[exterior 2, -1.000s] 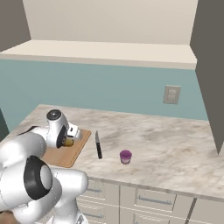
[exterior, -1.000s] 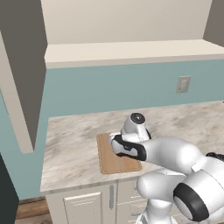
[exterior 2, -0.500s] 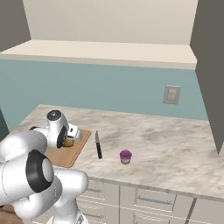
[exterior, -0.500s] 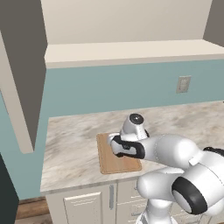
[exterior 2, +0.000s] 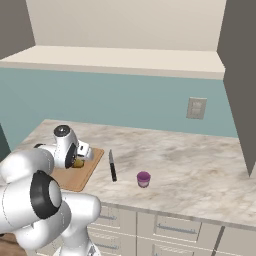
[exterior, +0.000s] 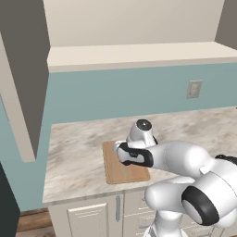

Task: Pick the bread, place it on the cutting board, pick the jam, place it on the counter, and close the cabinet.

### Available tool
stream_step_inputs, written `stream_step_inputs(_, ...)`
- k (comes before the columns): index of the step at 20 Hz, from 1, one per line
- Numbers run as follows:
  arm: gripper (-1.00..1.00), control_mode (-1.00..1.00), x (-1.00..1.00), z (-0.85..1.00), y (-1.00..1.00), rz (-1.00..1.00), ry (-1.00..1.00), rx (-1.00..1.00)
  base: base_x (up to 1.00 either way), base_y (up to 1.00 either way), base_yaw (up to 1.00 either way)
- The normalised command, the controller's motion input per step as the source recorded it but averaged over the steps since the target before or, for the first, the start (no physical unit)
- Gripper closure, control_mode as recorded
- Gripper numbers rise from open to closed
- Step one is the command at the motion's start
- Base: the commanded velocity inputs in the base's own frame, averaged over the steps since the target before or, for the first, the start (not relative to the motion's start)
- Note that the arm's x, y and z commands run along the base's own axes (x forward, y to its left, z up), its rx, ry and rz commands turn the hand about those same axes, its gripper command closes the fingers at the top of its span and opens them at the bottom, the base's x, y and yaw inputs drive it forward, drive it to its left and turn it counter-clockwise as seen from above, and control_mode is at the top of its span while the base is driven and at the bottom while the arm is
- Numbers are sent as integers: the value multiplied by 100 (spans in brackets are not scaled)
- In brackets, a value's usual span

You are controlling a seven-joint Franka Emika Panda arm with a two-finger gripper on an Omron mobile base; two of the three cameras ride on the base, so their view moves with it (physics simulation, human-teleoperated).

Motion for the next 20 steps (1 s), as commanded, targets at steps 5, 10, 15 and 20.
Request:
stream_step_inputs(5,-100,-100,0,0,0,0,0,0,0,0,0)
stream_step_inputs(10,-100,-100,0,0,0,0,0,0,0,0,0)
stream_step_inputs(15,-100,-100,0,6,0,0,-10,0,0,0,0)
stream_step_inputs(20,-100,-100,0,33,0,0,-10,0,0,0,0)
